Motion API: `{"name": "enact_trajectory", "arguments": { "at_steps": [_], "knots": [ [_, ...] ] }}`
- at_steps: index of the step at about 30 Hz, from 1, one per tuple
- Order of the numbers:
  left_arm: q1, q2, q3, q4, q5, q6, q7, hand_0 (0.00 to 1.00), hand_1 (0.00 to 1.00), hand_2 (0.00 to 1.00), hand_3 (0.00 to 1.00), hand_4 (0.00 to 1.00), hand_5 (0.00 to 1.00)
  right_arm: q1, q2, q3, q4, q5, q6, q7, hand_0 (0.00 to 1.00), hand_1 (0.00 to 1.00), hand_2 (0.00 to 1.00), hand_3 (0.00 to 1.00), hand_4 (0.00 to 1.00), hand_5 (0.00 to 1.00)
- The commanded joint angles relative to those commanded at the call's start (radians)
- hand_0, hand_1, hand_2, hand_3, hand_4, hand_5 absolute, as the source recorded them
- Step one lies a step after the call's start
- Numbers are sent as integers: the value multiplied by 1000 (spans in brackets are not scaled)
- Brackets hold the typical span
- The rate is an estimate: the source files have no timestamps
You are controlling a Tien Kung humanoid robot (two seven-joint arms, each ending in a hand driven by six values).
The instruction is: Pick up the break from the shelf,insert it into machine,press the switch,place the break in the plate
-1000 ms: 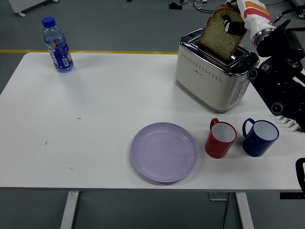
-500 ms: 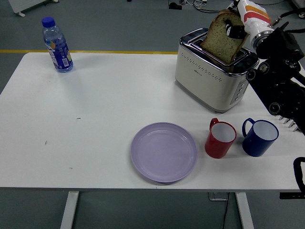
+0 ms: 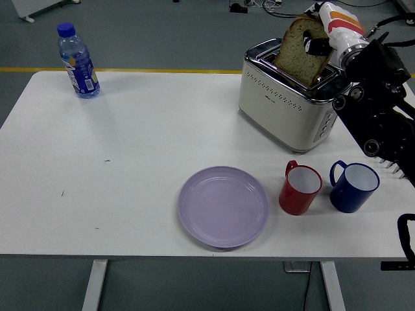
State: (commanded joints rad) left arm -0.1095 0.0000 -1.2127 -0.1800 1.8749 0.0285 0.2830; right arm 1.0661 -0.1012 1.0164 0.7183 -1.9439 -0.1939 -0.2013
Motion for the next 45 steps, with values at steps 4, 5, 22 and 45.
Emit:
{"name": "enact_trajectory", "arguments": {
  "at_steps": [4,5,22,45],
  "knots": [
    [3,0,-4,0,7,-1,0,599,453,422,545,290,922,-4,1,-1,-1,14,2,8,818,795,918,953,729,57],
    [3,0,-5,0,9,-1,0,599,453,422,545,290,922,-5,0,-1,0,15,3,9,818,795,918,953,729,57],
    [4,0,-10,0,15,-3,0,600,455,426,547,291,924,-37,-42,28,79,20,-27,23,836,795,919,942,763,96],
    [13,0,-38,0,37,-5,-1,602,460,431,546,288,926,-377,-353,71,537,144,-81,-31,325,348,438,636,478,2]
  ]
}}
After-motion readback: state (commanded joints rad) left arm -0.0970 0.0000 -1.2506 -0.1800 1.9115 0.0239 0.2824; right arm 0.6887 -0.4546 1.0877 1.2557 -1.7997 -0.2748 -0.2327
